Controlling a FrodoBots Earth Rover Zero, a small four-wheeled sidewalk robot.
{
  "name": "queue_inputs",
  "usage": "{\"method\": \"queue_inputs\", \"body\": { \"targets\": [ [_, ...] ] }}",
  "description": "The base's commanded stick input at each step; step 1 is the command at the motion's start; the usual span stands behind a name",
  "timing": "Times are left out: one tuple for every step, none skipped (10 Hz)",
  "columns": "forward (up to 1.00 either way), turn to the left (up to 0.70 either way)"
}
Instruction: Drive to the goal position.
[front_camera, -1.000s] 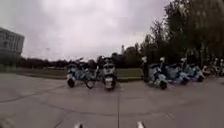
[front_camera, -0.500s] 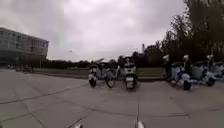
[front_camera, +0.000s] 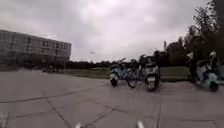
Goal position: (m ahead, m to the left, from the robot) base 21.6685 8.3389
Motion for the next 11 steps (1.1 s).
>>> {"method": "queue_inputs", "body": {
  "targets": [
    [0.0,0.7],
    [0.0,0.7],
    [0.0,0.7],
    [0.0,0.68],
    [0.0,0.65],
    [0.0,0.41],
    [0.0,0.09],
    [0.27,0.0],
    [0.7,0.0],
    [0.7,0.0],
    [0.7,0.0]
  ]
}}
